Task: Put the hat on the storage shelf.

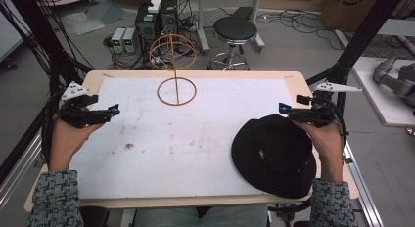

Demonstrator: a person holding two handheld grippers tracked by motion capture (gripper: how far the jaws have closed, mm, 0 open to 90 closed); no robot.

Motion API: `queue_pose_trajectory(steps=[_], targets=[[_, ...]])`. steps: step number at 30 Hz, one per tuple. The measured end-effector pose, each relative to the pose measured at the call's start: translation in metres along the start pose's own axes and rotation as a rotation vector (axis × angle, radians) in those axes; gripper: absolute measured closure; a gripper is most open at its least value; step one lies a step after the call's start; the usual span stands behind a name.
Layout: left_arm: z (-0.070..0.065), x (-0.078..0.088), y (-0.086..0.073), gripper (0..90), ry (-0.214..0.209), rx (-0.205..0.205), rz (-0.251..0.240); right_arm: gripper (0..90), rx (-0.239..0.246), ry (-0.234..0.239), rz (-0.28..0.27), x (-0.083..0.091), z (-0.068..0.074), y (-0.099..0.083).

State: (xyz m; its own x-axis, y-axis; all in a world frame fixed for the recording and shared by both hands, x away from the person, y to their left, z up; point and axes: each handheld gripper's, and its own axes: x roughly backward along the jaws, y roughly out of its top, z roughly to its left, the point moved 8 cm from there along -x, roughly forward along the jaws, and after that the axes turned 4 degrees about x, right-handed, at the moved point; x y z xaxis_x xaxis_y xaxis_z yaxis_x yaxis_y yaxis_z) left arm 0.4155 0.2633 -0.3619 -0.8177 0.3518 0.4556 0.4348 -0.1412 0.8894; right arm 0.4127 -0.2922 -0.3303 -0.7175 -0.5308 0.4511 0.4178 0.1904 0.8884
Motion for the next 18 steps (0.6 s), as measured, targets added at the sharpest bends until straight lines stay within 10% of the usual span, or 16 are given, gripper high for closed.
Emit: queue_pose_trajectory(steps=[18], targets=[[0.0035,0.0001,0.0015,19.4,-0.001,0.004,-0.006,14.6,-0.010,0.013,-0.019,0.0061,0.0025,0.0001]])
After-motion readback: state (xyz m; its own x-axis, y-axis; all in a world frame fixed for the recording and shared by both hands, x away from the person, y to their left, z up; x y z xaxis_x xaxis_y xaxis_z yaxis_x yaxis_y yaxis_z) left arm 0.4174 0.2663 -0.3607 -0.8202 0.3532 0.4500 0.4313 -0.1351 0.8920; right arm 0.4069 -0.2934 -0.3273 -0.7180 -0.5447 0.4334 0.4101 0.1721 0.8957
